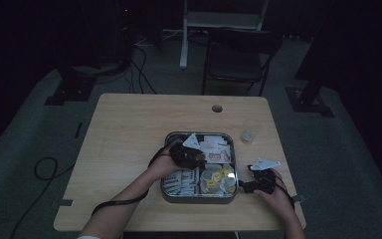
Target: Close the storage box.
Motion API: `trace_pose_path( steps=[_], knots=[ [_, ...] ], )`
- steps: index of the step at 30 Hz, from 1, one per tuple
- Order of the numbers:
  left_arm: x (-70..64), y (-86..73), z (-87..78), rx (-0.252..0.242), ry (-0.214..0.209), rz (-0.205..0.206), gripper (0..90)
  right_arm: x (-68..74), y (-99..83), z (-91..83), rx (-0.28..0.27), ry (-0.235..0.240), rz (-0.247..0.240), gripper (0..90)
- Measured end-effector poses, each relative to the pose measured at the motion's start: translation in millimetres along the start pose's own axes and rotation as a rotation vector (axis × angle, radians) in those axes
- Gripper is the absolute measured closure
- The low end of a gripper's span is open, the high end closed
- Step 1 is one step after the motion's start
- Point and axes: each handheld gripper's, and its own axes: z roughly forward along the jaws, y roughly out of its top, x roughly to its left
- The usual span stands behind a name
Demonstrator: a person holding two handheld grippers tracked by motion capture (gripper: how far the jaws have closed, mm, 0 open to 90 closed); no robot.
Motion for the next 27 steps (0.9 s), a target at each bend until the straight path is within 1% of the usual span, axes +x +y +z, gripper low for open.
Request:
trace_pose_path(
  steps=[7, 12, 17, 20, 21, 27],
  knots=[
    [0.1, -2.1, 0.5, -0.006, -0.003, -0.002, 59.4, 0.0, 0.0, 0.0, 0.000, 0.000, 0.000, 16.9],
    [0.1, -4.9, 0.4, -0.022, -0.004, -0.012, 59.4, 0.0, 0.0, 0.0, 0.000, 0.000, 0.000, 16.9],
    [0.4, -4.8, 0.5, -0.022, -0.005, -0.006, 59.3, 0.1, 0.0, 0.0, 0.000, 0.000, 0.000, 16.9],
    [1.3, -4.4, 1.3, -0.024, -0.010, -0.008, 59.3, 0.0, 0.0, 0.0, 0.000, 0.000, 0.000, 16.9],
    [2.2, -4.2, 1.5, -0.021, -0.018, -0.015, 59.3, 0.0, 0.0, 0.0, 0.000, 0.000, 0.000, 16.9],
    [2.8, -5.5, 1.9, -0.034, -0.024, -0.011, 59.1, 0.1, 0.0, 0.0, 0.000, 0.000, 0.000, 16.9]
  ],
)
